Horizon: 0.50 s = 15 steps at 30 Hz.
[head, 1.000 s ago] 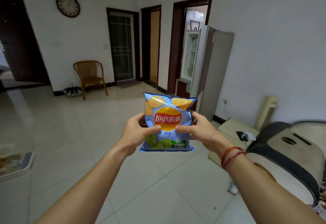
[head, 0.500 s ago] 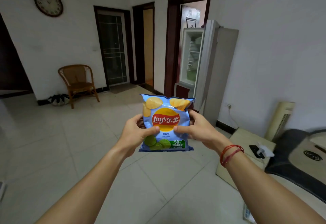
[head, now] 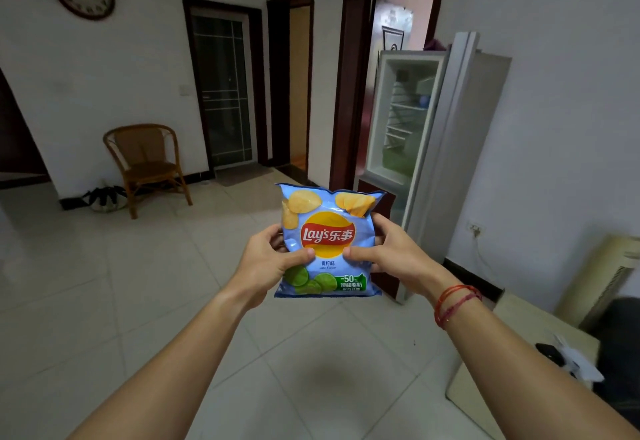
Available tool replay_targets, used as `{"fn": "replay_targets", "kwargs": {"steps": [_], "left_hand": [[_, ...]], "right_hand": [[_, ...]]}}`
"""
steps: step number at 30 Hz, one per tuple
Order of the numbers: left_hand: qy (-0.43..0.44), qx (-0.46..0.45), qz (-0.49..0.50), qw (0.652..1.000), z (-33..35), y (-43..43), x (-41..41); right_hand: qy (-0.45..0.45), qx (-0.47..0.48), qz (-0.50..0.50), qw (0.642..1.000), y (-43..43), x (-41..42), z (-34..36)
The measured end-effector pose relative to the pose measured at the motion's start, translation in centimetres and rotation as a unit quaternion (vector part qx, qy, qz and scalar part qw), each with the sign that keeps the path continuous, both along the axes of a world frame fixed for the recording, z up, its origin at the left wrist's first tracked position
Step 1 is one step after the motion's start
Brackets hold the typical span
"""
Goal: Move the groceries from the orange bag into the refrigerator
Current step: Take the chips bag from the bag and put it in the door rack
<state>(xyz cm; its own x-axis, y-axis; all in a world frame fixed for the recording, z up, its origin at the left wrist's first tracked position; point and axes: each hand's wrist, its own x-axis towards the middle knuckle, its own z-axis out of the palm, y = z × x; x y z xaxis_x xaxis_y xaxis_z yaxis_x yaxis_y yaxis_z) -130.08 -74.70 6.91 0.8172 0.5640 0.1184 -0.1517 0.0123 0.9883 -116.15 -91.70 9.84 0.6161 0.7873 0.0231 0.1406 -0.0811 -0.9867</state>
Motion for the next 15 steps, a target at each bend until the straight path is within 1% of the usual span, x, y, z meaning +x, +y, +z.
{"fn": "replay_targets", "kwargs": {"steps": [5,15], "left_hand": [[-0.008,-0.006,-0.002,1.000,-0.7,6.8,5.9],[-0.017,-0.006,-0.030,0.999,-0.5,23.7,19.4]], "right_hand": [[0.002,0.003,0.000,1.000,6.7,5.7,-0.7],[-0.018,0.013,-0.041,0.999,22.9,18.2,-0.6]]}}
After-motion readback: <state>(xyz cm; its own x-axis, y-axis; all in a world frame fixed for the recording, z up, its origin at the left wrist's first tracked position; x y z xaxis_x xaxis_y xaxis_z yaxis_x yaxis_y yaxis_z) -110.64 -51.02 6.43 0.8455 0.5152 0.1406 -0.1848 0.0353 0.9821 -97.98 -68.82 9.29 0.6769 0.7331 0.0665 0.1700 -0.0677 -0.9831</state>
